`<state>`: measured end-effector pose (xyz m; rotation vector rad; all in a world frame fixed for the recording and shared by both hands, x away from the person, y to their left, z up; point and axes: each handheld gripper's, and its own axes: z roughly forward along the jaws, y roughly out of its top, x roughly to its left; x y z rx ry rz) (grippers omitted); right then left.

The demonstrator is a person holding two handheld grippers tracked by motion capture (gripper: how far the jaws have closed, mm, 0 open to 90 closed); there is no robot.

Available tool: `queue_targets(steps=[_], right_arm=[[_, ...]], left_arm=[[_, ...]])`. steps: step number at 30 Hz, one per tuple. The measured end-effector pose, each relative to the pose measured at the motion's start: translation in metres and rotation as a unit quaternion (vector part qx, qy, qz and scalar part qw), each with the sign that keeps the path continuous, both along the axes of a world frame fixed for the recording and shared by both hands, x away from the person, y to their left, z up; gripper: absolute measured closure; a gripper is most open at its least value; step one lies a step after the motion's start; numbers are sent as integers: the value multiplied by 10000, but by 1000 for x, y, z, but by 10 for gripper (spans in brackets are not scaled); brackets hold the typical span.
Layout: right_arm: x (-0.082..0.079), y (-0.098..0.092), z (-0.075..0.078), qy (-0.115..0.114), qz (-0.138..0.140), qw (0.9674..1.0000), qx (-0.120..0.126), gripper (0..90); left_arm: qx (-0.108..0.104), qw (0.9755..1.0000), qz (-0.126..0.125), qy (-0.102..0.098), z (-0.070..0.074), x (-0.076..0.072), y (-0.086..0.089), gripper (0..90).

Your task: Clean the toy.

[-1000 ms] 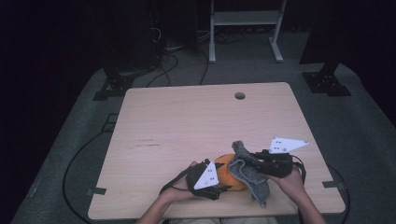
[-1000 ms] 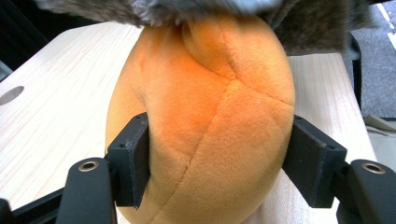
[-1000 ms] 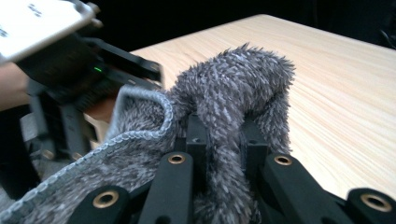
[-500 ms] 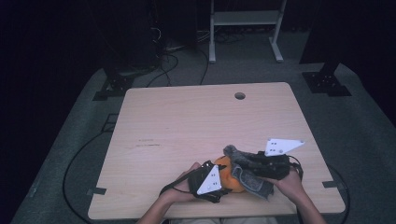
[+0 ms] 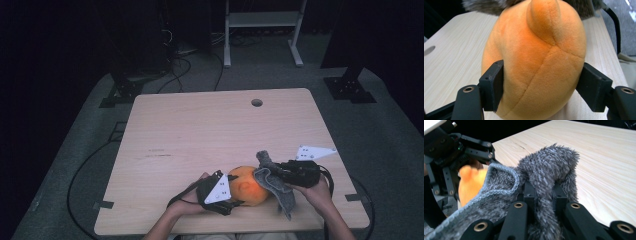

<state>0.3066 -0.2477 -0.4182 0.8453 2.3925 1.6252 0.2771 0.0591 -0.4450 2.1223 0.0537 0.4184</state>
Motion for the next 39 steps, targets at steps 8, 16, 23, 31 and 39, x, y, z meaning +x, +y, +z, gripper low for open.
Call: queue_targets(steps=[8,16,23,31,39], right_arm=[[1,-5,0,17,-34,10000,56,779],[-6,6,9,-166,174,9991,362,778],[7,-2,-15,220,-95,9997,105,778],[-3,6,7,-261,17,9983,519,777],[0,6,-9,-74,-103,9994,334,777]], left_arm=[[-239,9989,211,330,0,10,11,289],[-502,9950,435,745,-2,20,19,280],[-626,9924,515,922,-2,25,24,276],[-630,9927,513,890,-3,24,21,268],[-774,9890,694,1050,-4,29,21,238]])
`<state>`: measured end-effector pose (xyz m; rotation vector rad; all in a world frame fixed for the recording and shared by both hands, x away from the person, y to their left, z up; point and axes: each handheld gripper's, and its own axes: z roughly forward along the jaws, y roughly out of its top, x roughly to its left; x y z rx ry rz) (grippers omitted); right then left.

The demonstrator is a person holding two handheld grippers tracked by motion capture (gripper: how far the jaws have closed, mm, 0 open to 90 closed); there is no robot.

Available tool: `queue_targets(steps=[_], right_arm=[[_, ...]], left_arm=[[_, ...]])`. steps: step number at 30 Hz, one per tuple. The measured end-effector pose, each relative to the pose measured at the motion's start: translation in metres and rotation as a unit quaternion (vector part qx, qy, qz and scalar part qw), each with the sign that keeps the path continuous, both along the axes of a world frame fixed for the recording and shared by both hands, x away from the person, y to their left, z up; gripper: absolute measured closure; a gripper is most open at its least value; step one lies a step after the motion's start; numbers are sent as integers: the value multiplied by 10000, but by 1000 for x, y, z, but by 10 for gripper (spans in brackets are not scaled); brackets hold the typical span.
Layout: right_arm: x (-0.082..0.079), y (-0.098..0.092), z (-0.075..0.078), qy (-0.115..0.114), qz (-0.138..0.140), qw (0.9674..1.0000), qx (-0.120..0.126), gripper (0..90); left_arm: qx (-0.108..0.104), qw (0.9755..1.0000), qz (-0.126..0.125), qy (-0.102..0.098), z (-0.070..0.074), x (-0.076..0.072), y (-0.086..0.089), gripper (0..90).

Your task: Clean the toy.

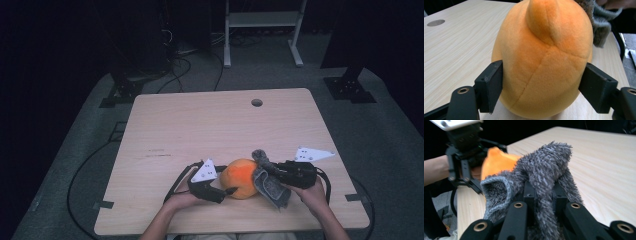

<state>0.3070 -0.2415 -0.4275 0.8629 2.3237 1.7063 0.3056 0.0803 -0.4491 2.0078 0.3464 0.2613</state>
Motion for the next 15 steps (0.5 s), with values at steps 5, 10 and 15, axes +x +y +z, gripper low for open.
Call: queue_targets(steps=[5,10,15], right_arm=[[-5,-4,7,-114,-122,9998,-144,778],[-12,16,23,-532,173,9982,-192,777],[-9,16,12,-401,143,9989,-187,777]], left_arm=[[-28,9999,65,152,-2,3,-1,198],[-3,10000,-46,81,-2,1,-2,203],[9,9997,-215,98,-7,4,-4,130]])
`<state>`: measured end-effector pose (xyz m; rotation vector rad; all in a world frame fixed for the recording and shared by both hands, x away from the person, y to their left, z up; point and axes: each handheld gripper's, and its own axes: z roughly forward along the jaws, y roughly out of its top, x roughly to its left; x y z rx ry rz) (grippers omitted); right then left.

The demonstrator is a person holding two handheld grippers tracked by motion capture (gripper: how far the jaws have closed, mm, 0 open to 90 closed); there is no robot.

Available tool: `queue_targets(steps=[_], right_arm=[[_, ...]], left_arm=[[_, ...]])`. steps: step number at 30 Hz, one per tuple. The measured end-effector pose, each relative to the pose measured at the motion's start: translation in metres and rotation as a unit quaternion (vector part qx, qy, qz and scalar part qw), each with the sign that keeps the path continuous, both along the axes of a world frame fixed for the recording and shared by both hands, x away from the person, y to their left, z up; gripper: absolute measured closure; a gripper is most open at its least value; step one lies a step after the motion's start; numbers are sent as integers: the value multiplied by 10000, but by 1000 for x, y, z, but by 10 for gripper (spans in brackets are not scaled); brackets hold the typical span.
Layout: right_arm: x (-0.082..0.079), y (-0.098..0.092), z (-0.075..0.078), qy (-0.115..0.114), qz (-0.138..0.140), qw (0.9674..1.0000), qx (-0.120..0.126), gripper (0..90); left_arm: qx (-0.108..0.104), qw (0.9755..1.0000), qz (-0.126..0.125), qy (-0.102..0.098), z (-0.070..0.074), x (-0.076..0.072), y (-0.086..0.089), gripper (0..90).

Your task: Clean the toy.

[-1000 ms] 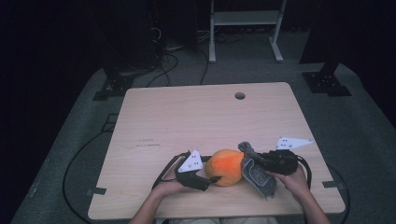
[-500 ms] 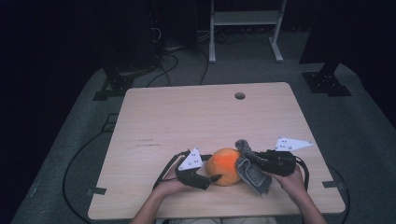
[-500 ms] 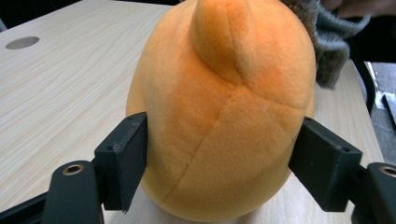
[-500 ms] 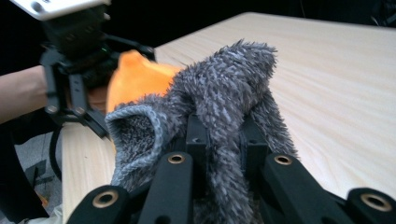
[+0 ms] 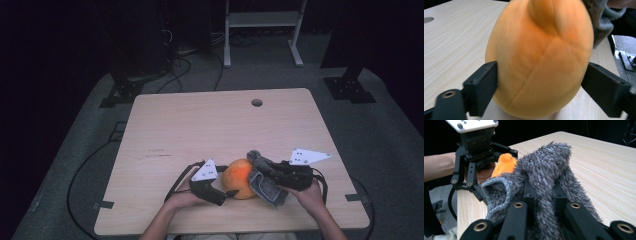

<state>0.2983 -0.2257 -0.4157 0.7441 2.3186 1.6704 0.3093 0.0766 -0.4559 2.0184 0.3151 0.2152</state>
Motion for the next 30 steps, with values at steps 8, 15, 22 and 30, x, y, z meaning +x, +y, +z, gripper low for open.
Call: queue_targets(steps=[8,15,22,30], right_arm=[[-6,4,11,-182,6,9996,207,778],[-11,14,21,-472,44,9988,157,777],[0,-6,-5,-152,-359,9991,-173,777],[-4,-5,10,-249,-259,9991,231,777]], left_arm=[[122,9984,282,-477,7,-9,-16,293],[-46,9983,349,-473,18,-10,-9,361],[-153,9976,431,-514,23,-10,-5,362],[16,9964,470,-701,34,-12,-1,364]])
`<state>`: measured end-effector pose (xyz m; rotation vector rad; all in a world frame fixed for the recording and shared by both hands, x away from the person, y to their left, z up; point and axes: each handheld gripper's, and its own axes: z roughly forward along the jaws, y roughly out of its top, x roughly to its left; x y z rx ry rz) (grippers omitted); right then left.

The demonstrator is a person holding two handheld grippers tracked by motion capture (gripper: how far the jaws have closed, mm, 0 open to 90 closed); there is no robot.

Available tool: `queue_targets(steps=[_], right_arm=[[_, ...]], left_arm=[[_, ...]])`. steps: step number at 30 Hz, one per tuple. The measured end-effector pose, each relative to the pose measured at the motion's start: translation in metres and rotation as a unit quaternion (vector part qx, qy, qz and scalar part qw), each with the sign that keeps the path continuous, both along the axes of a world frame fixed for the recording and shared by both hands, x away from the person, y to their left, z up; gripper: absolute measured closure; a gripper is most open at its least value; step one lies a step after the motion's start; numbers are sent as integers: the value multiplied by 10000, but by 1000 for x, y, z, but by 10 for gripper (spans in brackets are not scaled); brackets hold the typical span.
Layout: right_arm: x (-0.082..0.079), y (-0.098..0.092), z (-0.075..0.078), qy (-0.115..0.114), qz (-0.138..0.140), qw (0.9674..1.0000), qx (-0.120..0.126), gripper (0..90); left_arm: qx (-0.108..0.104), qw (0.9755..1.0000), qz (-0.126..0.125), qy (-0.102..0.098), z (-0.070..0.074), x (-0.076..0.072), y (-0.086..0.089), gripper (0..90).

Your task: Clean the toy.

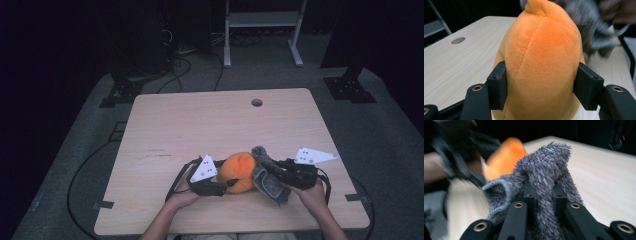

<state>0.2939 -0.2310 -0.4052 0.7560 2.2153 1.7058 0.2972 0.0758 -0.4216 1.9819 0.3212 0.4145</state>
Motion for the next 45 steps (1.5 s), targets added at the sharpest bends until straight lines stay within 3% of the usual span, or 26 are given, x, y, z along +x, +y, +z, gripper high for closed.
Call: queue_targets(steps=[3,6,8,11,14,17,21,24,26,30,32,36,38,40,41,45], right_arm=[[-10,10,20,-328,192,9992,155,777],[-16,25,29,-457,346,9983,41,778],[-15,31,27,-438,324,9984,-147,777],[-9,29,18,-273,235,9991,-239,778],[-5,25,6,-51,223,9994,-253,778],[-4,21,1,25,160,9994,-293,778],[0,11,-4,159,112,9994,-273,777],[6,2,-11,332,26,9993,-197,777],[11,-5,-17,472,-44,9988,-110,777],[15,-15,-22,646,-239,9971,-315,777],[12,-15,-17,616,-221,9975,-256,778],[0,-2,6,220,-12,9997,-130,778],[-6,11,15,43,168,9996,-242,778],[-9,23,15,-25,245,9983,-529,778],[-9,25,13,-2,230,9979,-610,778],[-1,10,-1,261,115,9985,-469,778]], left_arm=[[282,9995,-52,-98,1,-5,-7,363],[403,9990,-174,-110,2,-9,-12,363],[467,9985,-211,-170,5,-12,-14,364],[592,9979,-214,-160,5,-12,-13,362],[577,9979,-297,-38,0,-10,-16,337],[318,9992,-232,80,-2,-5,-14,212],[231,9984,-111,502,-9,5,-10,123],[245,9988,-143,403,-11,4,-12,210],[267,9988,-142,386,-11,3,-13,218],[227,9989,-130,392,-12,3,-12,216],[281,9989,-111,366,-12,2,-14,215],[337,9992,2,232,-11,-3,-24,225],[385,9991,79,188,-10,-6,-30,228],[410,9990,39,187,-8,-8,-32,228],[405,9989,-20,233,-7,-8,-30,228],[111,9966,-601,556,-4,-7,-21,237]])
